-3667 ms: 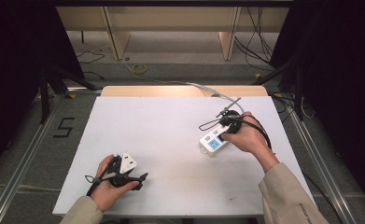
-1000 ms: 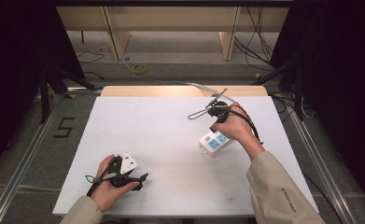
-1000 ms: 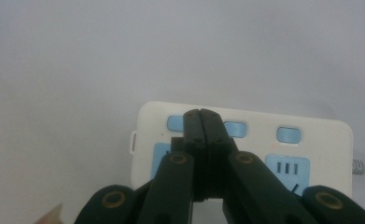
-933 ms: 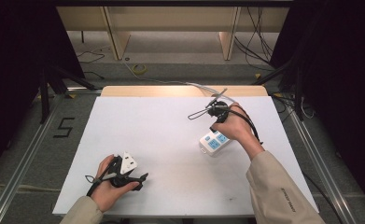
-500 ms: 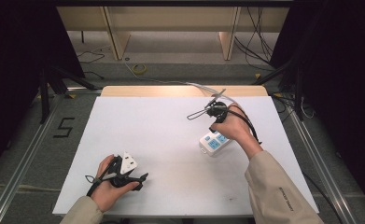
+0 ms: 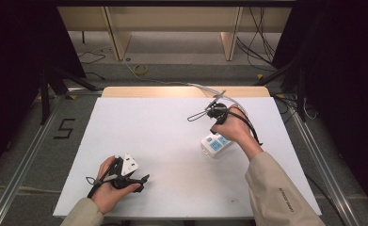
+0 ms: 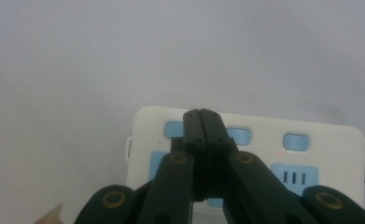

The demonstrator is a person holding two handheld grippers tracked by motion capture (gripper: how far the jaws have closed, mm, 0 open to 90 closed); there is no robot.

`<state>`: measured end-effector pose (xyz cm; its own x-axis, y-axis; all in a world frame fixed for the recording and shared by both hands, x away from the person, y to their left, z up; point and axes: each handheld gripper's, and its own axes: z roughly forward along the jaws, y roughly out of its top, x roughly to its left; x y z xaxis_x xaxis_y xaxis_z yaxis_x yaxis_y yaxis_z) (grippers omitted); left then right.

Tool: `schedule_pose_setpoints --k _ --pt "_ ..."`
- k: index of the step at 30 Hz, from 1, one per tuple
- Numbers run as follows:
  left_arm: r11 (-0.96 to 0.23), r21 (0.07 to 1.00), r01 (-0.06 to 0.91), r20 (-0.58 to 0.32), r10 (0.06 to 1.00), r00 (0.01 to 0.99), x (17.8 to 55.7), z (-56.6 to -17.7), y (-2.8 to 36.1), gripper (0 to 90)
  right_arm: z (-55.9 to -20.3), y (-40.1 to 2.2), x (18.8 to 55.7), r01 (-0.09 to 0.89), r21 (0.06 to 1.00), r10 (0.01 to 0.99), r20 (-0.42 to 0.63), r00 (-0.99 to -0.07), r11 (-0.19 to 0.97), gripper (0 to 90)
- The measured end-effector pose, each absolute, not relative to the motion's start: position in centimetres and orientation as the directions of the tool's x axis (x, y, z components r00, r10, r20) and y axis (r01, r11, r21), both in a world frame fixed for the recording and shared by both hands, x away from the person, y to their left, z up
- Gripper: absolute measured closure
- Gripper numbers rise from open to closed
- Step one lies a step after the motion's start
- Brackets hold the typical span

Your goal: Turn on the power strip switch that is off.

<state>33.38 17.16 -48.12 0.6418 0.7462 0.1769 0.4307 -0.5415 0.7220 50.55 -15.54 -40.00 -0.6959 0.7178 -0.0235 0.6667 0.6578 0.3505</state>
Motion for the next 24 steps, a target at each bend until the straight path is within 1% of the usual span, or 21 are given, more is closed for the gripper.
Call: schedule_pose_setpoints --k 24 --pt "-0.545 0.721 0.427 0.180 0.744 0.644 33.37 -48.10 17.18 19.7 -40.73 -14.85 50.77 0.665 0.337 0.712 -0.024 -0.701 0.666 90.0"
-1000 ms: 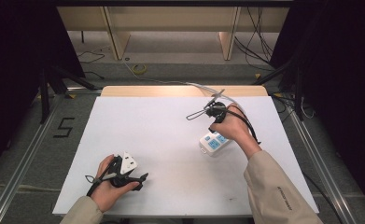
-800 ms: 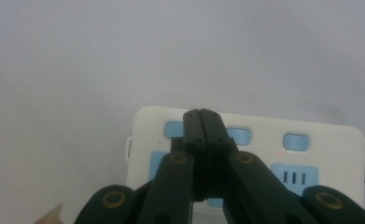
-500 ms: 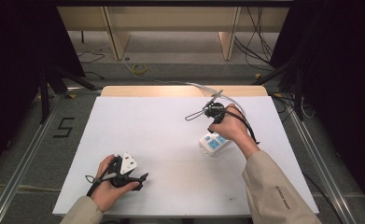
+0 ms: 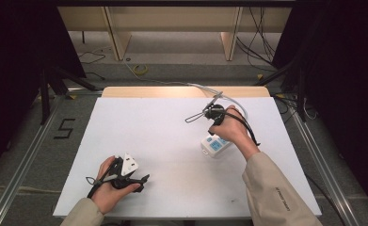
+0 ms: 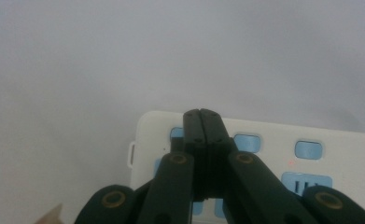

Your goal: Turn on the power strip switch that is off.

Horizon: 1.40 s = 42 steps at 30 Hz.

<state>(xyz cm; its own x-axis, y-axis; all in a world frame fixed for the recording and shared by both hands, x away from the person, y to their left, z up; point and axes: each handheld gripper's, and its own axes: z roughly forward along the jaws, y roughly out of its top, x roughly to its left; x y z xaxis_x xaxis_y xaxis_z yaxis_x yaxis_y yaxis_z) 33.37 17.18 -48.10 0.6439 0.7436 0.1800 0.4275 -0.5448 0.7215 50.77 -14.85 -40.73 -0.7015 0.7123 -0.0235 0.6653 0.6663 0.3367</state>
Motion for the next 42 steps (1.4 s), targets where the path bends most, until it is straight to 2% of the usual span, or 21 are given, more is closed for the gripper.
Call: schedule_pose_setpoints --k 42 --pt "-0.550 0.719 0.425 0.184 0.740 0.647 33.3 -48.1 17.1 19.8 -41.8 -14.1 51.0 0.667 0.310 0.708 -0.026 -0.706 0.677 90.0"
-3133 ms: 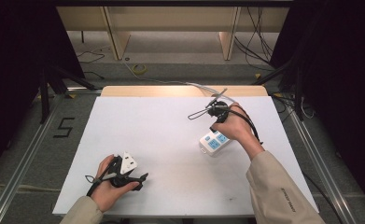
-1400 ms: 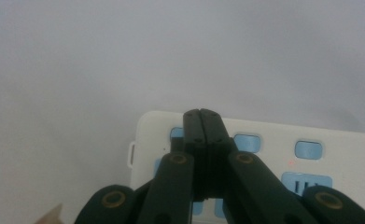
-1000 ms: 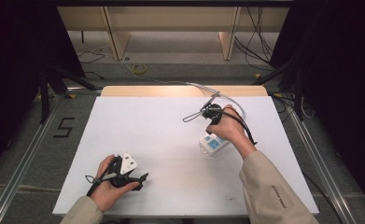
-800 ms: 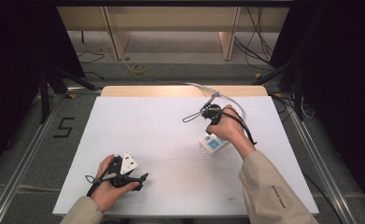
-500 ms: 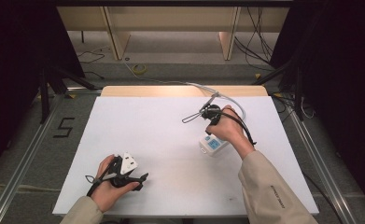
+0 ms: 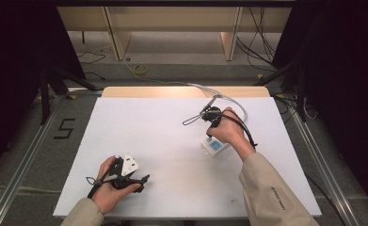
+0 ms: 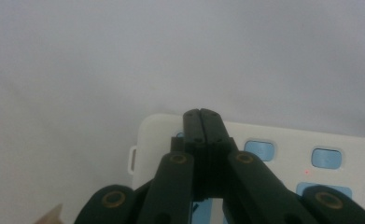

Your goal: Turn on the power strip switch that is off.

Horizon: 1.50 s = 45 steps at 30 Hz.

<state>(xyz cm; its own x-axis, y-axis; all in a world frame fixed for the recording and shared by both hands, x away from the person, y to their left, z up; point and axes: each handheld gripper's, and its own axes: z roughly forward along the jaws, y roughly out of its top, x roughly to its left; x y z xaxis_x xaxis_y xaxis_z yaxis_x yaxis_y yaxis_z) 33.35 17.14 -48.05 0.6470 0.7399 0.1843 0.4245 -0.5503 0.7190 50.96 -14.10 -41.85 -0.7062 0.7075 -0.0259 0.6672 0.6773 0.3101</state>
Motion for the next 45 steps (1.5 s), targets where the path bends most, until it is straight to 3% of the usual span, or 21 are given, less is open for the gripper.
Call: schedule_pose_setpoints --k 45 --pt "-0.550 0.721 0.422 0.186 0.740 0.646 33.34 -48.06 17.10 19.9 -42.54 -13.70 51.02 0.663 0.286 0.698 -0.028 -0.715 0.691 90.0"
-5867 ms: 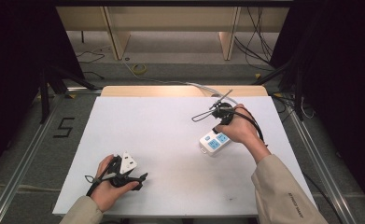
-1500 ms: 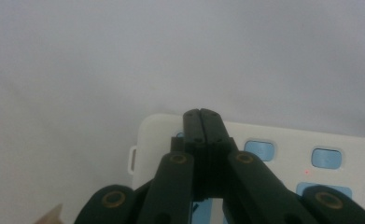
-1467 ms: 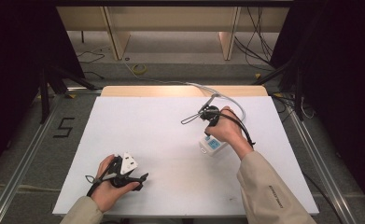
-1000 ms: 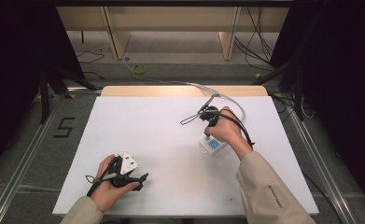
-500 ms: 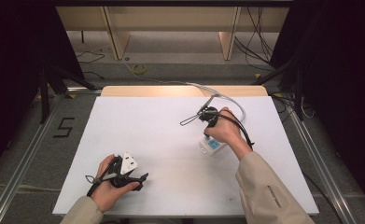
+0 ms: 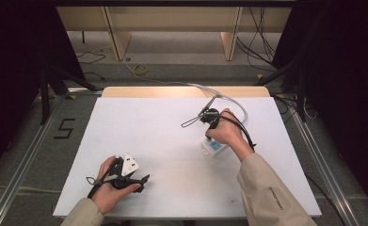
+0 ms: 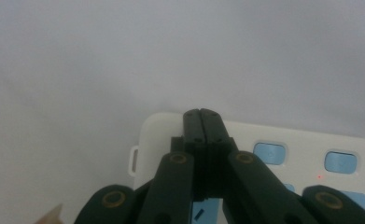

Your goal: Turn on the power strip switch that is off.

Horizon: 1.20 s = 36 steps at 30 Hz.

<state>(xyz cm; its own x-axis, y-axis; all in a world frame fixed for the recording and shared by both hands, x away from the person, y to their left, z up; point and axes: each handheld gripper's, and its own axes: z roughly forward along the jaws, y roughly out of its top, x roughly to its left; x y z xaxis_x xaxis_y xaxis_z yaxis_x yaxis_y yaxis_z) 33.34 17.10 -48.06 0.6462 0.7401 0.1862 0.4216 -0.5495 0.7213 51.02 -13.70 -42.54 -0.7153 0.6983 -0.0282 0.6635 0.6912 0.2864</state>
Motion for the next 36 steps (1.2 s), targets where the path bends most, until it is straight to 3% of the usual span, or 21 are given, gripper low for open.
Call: schedule_pose_setpoints --k 36 --pt "-0.551 0.720 0.422 0.185 0.739 0.648 33.31 -48.05 17.01 19.9 -42.94 -13.86 50.99 0.672 0.292 0.704 -0.006 -0.710 0.681 90.0"
